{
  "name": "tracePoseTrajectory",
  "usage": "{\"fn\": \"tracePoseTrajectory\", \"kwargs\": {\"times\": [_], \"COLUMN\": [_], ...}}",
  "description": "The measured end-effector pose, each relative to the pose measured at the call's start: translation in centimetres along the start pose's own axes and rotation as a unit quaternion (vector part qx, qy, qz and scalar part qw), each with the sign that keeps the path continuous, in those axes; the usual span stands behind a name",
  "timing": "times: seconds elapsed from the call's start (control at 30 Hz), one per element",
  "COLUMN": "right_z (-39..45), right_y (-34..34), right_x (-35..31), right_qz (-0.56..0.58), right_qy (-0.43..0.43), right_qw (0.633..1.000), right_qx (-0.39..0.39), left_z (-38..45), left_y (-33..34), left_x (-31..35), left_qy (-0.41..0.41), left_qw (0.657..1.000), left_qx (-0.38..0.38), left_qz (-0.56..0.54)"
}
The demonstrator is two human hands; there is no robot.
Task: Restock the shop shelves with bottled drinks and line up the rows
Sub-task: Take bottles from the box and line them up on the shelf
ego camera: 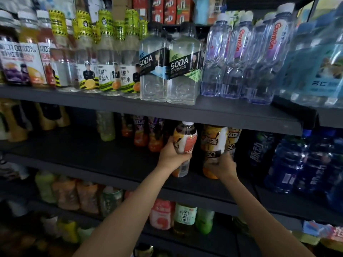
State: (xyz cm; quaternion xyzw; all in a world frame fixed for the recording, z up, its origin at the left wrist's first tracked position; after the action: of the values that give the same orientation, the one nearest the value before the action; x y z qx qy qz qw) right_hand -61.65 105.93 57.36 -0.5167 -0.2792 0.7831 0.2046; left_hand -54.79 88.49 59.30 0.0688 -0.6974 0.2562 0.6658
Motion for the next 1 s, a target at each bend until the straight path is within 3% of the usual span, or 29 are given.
{"fn": "tracePoseTrajectory", "kwargs": {"times": [0.07, 0.4, 0.67, 0.73, 0.83, 0.9, 1.0], "right_z": [-0.4, 1.9, 2.6, 2.6, 2.0, 2.0, 1.8], "right_y": [0.6, 2.7, 2.4, 2.0, 1.6, 1.0, 0.3], "right_x": [1.7, 1.0, 3.3, 4.1, 3.4, 2.7, 2.8], "right_qz": [-0.079, 0.015, 0.082, 0.158, 0.367, 0.360, 0.231], "right_qy": [0.032, 0.049, 0.072, 0.078, 0.063, 0.029, 0.007], "right_qw": [0.996, 0.996, 0.991, 0.982, 0.927, 0.931, 0.969], "right_qx": [-0.034, 0.071, 0.079, 0.068, 0.052, 0.053, 0.089], "left_z": [0.3, 1.0, 1.9, 1.9, 1.7, 1.9, 2.2], "left_y": [0.0, 1.4, 3.2, 3.9, 6.1, 7.6, 9.2], "left_x": [-0.1, -2.3, -1.9, -1.7, -1.3, -1.2, -1.2], "left_qy": [-0.003, -0.033, -0.015, 0.005, 0.029, 0.035, 0.029], "left_qw": [1.000, 0.993, 0.983, 0.982, 0.982, 0.986, 0.986], "left_qx": [-0.001, -0.021, -0.054, -0.068, -0.057, -0.035, 0.000], "left_qz": [0.005, 0.116, 0.174, 0.176, 0.175, 0.161, 0.162]}}
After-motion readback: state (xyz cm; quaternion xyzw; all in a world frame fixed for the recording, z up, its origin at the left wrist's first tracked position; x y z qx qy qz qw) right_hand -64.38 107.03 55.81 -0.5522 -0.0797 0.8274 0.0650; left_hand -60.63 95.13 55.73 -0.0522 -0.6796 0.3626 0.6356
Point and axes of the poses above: each hand's wrist, its own z-axis towards the middle knuckle, its own y-axis out of the palm, x = y × z, the point moved 5 cm from there along z, towards the middle knuckle, and after that the axes turned 11 degrees about -y, right-handed, at the moved point
